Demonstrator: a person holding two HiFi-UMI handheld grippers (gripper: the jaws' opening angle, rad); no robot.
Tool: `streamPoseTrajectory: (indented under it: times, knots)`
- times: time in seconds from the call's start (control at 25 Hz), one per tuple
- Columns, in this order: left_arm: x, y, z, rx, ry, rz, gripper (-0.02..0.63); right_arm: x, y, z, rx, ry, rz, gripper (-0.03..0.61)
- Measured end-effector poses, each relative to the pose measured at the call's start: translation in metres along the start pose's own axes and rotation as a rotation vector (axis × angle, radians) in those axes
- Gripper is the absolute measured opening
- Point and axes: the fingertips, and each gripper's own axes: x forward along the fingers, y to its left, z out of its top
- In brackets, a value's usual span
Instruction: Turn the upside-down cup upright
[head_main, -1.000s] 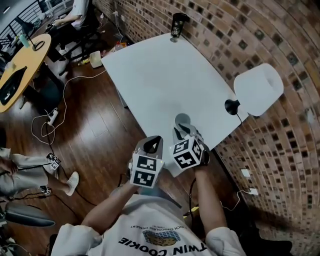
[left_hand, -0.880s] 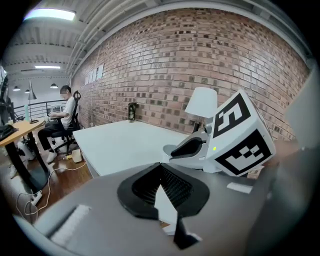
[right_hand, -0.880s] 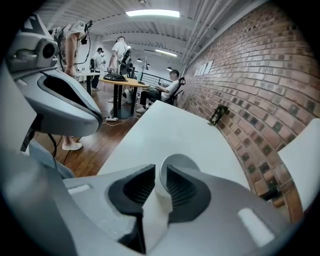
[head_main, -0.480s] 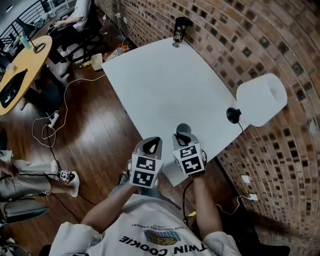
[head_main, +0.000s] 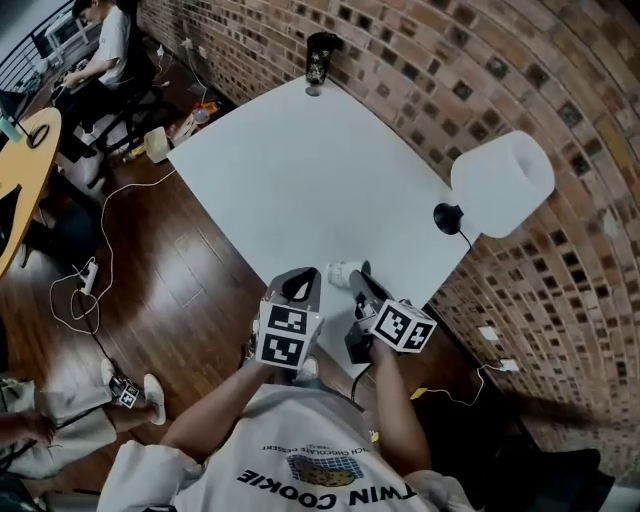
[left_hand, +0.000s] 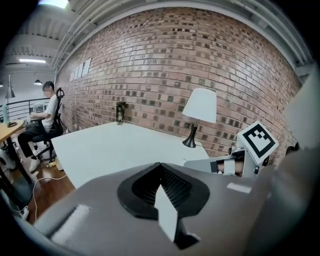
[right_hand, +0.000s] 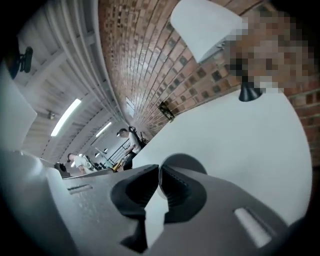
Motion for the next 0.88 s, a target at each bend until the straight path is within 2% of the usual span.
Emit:
streamPoseTrajectory:
  times: [0.2, 0.36, 0.44, 0.48, 0.6, 0.8, 0.88]
  knots:
    - [0.011, 0.003, 0.003, 0.010, 0.014, -0.032, 0.003, -0.010, -0.018, 0.000, 0.206, -0.103, -0.010, 0.025]
    - [0.017, -0.001, 0.004, 0.020, 0.020, -0.054, 0.003, -0.016, -0.031, -0.007, 0.348, -0.141, -0.007, 0.025]
    - [0.018, -0.002, 0.004, 0.026, 0.024, -0.062, 0.003, -0.019, -0.037, -0.013, 0.450, -0.157, 0.015, 0.028]
    - [0.019, -0.002, 0.004, 0.030, 0.025, -0.064, 0.003, -0.019, -0.039, -0.014, 0.470, -0.167, 0.037, 0.029]
    - [0.019, 0.002, 0.006, 0.035, 0.025, -0.060, 0.003, -0.021, -0.046, -0.018, 0.487, -0.160, 0.035, 0.040]
    - [0.019, 0.004, 0.008, 0.044, 0.022, -0.060, 0.003, -0.026, -0.038, -0.018, 0.424, -0.139, 0.057, 0.069]
    - [0.019, 0.004, 0.009, 0.045, 0.018, -0.062, 0.003, -0.031, -0.036, -0.013, 0.356, -0.130, 0.055, 0.094]
